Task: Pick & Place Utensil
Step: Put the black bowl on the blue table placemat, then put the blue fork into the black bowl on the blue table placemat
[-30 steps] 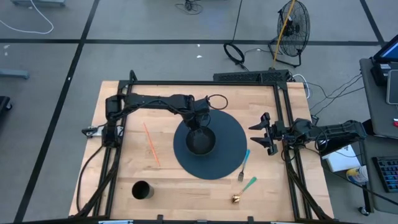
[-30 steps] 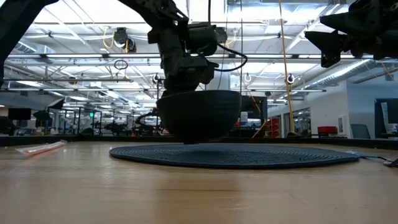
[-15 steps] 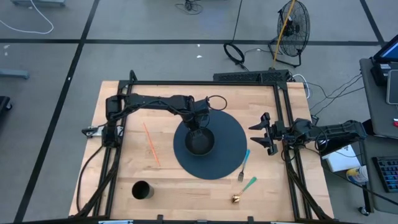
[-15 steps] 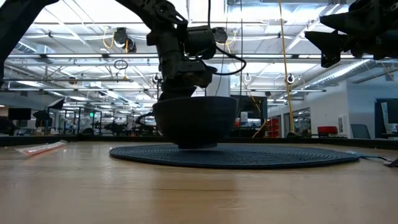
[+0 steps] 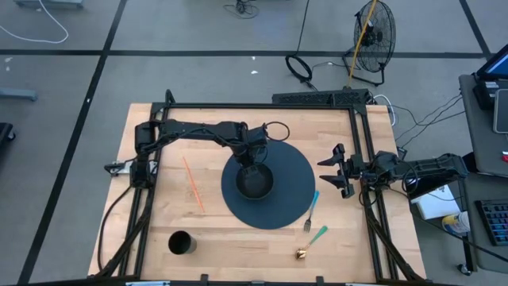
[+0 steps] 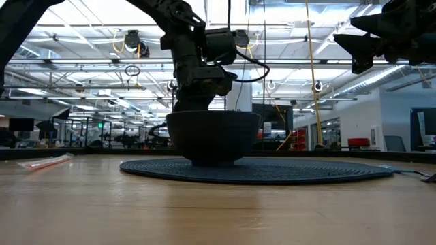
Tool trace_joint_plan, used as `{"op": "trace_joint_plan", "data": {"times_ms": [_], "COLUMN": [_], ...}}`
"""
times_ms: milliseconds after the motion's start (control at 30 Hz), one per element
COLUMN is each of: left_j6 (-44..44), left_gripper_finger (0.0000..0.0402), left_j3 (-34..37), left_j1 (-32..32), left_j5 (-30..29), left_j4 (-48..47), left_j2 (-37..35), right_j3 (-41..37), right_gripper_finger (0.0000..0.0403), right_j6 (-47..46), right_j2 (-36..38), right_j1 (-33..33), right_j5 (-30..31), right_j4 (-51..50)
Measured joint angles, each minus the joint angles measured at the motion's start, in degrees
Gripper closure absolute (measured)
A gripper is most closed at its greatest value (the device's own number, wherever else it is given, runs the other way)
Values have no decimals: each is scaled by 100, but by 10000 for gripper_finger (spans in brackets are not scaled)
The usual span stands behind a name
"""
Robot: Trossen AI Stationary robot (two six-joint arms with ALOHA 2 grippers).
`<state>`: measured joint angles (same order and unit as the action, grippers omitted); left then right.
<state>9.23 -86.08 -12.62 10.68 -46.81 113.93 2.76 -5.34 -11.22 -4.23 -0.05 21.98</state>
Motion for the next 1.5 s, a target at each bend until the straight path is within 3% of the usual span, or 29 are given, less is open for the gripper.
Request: {"op": "trace_joint_plan", "data": {"times_ms": [233,633,867,1033,1233,1367,1500], "left_j6": [-35,-105,-164,-324,-814,-1169,-1288], "left_gripper_finger": [351,216,159,140,135,135,135], "left_j3": [0,-2,-4,-4,32,541,1578], "left_j1": [0,-2,-46,-202,-66,375,642], "left_j5": [-22,-24,-31,-214,-1568,-2150,-2220], "left_j4": [44,77,53,-115,-205,685,1815], "left_j2": [0,-78,-470,-1368,-3090,-4274,-5356], "right_j3": [-2,0,0,-1,-1,0,0], "right_gripper_finger": [193,193,193,193,193,193,193], "right_j6": [0,0,0,-55,-212,-98,-180], "right_j2": [0,0,0,0,-2,-89,-291], "right_j1": [0,0,0,-1,-2,0,-2], "right_j5": [0,0,0,0,0,-41,-170], "right_j4": [-1,-4,-7,-21,-184,-193,166]}}
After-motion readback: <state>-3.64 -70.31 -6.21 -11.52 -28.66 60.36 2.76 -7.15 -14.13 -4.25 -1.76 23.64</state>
